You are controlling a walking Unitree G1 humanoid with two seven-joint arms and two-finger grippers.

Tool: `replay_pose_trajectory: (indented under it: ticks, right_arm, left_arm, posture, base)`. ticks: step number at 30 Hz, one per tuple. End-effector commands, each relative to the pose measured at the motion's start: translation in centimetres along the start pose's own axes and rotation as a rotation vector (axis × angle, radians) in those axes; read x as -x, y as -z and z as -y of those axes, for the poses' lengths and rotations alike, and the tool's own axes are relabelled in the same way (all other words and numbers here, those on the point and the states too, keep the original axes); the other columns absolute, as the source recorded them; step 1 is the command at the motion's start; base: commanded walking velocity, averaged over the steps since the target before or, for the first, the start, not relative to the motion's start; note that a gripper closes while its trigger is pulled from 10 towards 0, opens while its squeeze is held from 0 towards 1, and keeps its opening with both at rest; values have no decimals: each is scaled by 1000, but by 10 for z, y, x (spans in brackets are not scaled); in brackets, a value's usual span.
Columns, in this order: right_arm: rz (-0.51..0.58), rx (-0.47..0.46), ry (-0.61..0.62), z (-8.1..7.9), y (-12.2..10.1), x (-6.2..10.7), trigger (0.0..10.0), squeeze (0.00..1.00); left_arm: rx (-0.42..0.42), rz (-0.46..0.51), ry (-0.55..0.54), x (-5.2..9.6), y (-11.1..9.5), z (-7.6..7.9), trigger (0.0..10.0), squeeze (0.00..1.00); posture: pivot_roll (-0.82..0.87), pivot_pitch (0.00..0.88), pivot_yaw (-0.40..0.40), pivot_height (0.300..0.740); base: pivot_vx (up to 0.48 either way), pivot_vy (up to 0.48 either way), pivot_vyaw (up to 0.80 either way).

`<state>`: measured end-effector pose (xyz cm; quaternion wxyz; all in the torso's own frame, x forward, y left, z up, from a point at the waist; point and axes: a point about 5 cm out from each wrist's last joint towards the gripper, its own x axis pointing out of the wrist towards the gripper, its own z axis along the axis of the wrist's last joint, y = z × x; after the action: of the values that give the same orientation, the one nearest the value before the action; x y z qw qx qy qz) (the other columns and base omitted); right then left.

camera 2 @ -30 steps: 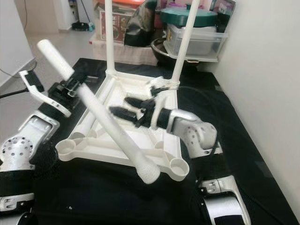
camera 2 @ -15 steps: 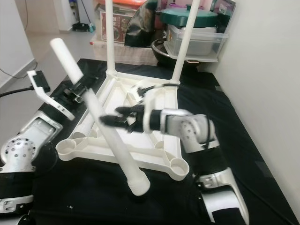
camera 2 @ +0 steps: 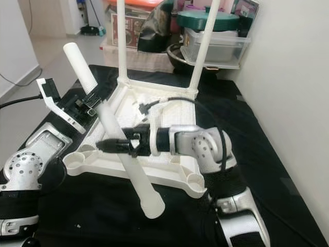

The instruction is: Building children table

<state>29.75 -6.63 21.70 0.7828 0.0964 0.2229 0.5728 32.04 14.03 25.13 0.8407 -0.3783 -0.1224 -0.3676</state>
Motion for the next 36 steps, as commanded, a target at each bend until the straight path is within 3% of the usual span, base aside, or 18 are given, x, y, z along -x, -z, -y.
replay_pose_trajectory:
  ticks: [1,6,13,14,15,16,27,28,31,36]
  right_arm:
    - [-35,9,-20,-6,6,-7,10000,0]
    - [-71,-5,85,5,28,-30,10000,0]
    - [-25,-6,159,14,22,-38,10000,0]
    - [-20,1,152,13,21,-38,2863,0]
    - [-20,1,152,13,21,-38,2863,0]
    - [-16,8,145,11,21,-38,0,0]
    - [-81,144,103,5,32,-34,0,0]
    - [-80,174,93,5,30,-31,0,0]
    - [-78,185,89,5,29,-30,0,0]
    - [-68,282,71,4,20,-21,0,0]
  left_arm:
    - [-13,5,14,-3,-1,2,10000,0]
    - [-5,4,35,-9,2,6,10000,0]
    - [-1,3,30,-6,3,4,10000,0]
    - [-1,2,29,-5,4,4,10000,0]
    - [-1,2,29,-5,4,4,10000,0]
    - [0,0,28,-5,4,4,10000,0]
    - [-41,-11,33,-6,10,5,10000,0]
    - [-47,15,30,-7,8,4,10000,1000]
    - [-44,26,27,-7,7,4,10000,1000]
    - [-80,61,37,-5,1,4,10000,1000]
  posture:
    - [34,0,-95,740]
    - [37,0,-97,740]
    - [40,0,-101,740]
    - [40,0,-101,740]
    - [40,0,-101,740]
    - [40,0,-102,740]
    - [31,0,-97,740]
    - [34,0,-96,740]
    - [34,0,-96,740]
    - [32,0,-93,740]
  base:
    - [0,0,0]
    - [0,0,0]
    - [0,0,0]
    - [0,0,0]
    - [0,0,0]
    - [0,0,0]
    - [0,0,0]
    - [0,0,0]
    - [0,0,0]
    - [0,0,0]
